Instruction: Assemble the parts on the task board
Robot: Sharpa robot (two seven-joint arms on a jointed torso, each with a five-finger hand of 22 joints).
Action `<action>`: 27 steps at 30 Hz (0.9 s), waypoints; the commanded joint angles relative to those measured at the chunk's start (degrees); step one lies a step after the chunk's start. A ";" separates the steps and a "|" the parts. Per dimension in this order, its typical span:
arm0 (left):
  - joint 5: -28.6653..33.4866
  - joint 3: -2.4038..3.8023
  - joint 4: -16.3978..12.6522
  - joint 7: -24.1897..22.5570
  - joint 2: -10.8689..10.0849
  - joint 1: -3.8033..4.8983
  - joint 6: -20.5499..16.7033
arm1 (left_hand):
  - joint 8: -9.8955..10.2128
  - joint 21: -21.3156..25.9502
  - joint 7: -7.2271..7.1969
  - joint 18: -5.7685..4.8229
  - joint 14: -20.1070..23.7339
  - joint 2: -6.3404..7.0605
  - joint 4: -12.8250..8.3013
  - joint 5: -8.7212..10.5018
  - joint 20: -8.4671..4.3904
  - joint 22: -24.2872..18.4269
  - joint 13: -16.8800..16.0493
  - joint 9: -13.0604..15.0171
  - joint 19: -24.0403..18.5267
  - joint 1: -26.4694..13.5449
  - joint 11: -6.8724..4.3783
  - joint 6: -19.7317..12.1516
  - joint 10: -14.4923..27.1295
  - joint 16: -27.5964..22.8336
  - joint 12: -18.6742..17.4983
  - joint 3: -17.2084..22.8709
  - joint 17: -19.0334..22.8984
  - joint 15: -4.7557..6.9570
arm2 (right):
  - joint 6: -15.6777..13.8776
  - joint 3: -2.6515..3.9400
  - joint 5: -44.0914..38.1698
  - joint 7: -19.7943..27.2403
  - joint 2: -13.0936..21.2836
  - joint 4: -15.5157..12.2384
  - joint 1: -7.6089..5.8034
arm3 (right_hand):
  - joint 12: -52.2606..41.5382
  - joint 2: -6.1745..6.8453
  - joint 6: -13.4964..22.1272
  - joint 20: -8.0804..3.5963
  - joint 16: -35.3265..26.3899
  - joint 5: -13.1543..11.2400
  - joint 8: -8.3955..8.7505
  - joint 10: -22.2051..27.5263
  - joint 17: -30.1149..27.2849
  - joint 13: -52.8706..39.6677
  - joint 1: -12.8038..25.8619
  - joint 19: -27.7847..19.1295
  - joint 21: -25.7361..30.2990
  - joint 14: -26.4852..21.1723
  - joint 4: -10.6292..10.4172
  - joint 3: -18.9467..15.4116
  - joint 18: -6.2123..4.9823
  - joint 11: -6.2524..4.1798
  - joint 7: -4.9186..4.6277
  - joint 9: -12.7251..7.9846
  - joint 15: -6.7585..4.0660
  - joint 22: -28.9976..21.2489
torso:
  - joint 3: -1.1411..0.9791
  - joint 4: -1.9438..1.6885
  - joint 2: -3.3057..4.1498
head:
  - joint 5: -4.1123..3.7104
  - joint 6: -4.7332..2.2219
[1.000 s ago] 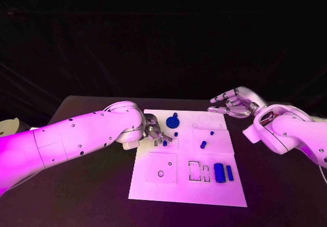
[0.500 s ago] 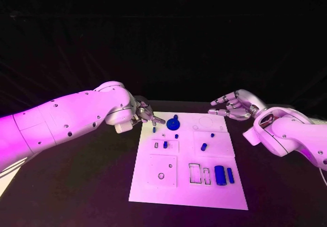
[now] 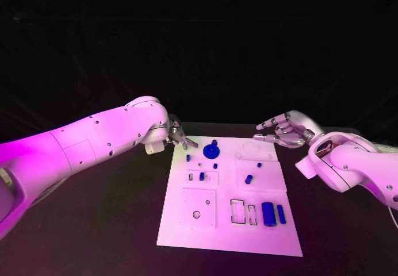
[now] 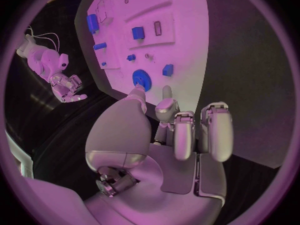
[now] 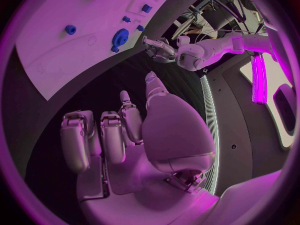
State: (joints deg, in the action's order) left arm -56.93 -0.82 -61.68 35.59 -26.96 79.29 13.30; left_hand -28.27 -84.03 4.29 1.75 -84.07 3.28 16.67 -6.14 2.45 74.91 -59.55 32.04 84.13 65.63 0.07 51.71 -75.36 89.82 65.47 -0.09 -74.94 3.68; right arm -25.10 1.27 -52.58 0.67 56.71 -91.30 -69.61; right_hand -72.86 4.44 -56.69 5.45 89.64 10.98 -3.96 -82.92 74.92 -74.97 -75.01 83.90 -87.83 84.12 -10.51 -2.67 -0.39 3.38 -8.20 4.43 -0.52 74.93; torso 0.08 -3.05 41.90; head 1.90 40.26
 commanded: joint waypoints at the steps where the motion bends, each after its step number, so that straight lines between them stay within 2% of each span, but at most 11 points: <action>1: -2.15 -0.23 1.47 -1.50 0.89 -0.23 4.92 | -0.29 -0.14 -0.13 0.29 -5.93 -0.41 -0.08 -0.11 0.25 7.02 -0.12 -0.09 2.33 0.19 -0.15 0.47 -0.38 0.18 0.26 -0.45 -15.06 -0.10 | 0.79 0.00 -0.08 0.25 -0.14 -0.01 0.09 | 0.17 -0.05 -0.54 -0.23 -0.11 0.38 -0.02 0.46 14.32 -5.90 0.41 3.72 0.35 5.68 0.01 -0.31 -0.70 -0.04 -0.03 0.09 -0.30 10.75 | 0.07 0.03 0.16 | 0.05 0.06; 10: -3.32 -0.57 3.54 -1.31 2.02 -0.74 6.55 | -0.56 -0.31 -0.27 0.24 -5.93 -0.56 -0.05 -0.10 0.17 7.26 -0.26 -0.16 2.44 0.22 -0.28 0.88 -0.52 0.18 0.44 -0.75 -15.06 0.01 | 0.84 0.00 -0.08 0.28 -0.25 0.00 0.13 | 0.17 -0.05 -0.54 -0.23 -0.11 0.38 -0.02 0.46 14.32 -5.90 0.41 3.72 0.35 5.68 0.01 -0.31 -0.70 -0.04 -0.03 0.09 -0.30 10.75 | 0.00 0.06 0.04 | 0.19 0.34; 27: -2.70 -0.64 3.90 -1.11 2.34 -0.93 8.08 | -1.65 -0.53 -0.82 0.16 -5.93 -1.72 -0.51 -0.17 -0.21 7.62 -0.73 -0.09 2.57 2.09 -0.76 2.01 -1.01 0.18 1.04 -1.08 -15.06 0.42 | 0.91 0.00 -0.08 0.29 -0.38 0.08 0.16 | 0.17 -0.05 -0.54 -0.23 -0.11 0.38 -0.02 0.46 14.32 -5.90 0.41 3.72 0.35 5.68 0.01 -0.31 -0.70 -0.04 -0.03 0.09 -0.30 10.75 | 0.00 0.02 0.05 | 0.24 0.40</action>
State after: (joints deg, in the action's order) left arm -59.67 -1.45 -57.80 34.90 -24.77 78.37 19.75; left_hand -29.68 -84.26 3.46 1.76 -84.07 1.62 16.23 -6.14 2.44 74.90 -60.24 31.92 84.13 67.30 -0.63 53.35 -76.06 89.82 66.24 -0.91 -74.92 3.68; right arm -24.96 1.26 -52.51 0.71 56.40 -91.21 -69.49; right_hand -72.86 4.44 -56.69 5.45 89.64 10.98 -3.96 -82.92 74.91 -74.97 -75.02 83.90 -87.83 84.12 -10.51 -2.67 -0.39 3.38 -8.20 4.43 -0.52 74.91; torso 0.08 -3.00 41.91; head 2.15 40.63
